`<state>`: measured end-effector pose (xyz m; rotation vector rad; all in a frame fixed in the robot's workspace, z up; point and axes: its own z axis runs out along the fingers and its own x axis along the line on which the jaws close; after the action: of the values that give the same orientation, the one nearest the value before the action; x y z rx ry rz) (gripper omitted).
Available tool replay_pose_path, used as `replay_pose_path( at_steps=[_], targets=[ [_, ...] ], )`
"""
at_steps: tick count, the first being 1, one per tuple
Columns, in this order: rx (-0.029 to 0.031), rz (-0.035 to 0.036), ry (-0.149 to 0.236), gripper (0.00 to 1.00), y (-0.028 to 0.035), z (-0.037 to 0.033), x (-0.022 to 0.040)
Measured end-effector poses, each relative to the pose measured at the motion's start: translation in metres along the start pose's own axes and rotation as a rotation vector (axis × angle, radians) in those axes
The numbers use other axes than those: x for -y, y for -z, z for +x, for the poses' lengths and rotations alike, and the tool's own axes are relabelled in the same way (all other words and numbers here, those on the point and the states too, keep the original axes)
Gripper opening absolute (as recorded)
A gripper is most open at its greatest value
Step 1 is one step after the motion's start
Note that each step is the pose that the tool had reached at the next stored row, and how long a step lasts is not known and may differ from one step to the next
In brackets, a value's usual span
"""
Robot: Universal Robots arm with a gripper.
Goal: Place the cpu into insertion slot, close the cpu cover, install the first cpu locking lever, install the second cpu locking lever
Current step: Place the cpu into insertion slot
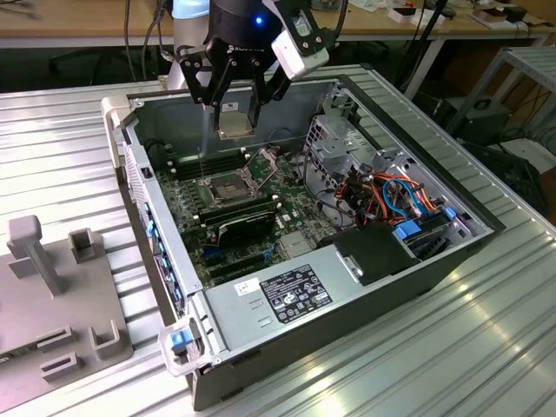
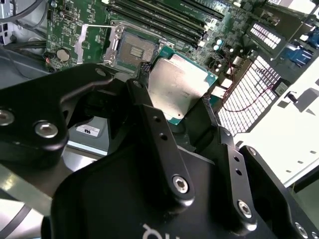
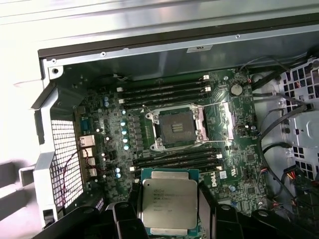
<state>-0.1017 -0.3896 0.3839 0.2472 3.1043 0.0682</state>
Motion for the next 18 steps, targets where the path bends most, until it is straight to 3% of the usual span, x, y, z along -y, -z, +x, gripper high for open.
replay_pose_path(
  at_steps=[8, 16, 18],
  targets=[
    [0.0033, 0.0017, -0.071, 0.54, 0.0, -0.0003, -0.0001],
    [0.0099, 0.0051, -0.216, 0.54, -0.0006, -0.0002, -0.0001],
    [0.0108, 0.0054, -0.236, 0.54, -0.0007, -0.0003, -0.0001]
  ],
)
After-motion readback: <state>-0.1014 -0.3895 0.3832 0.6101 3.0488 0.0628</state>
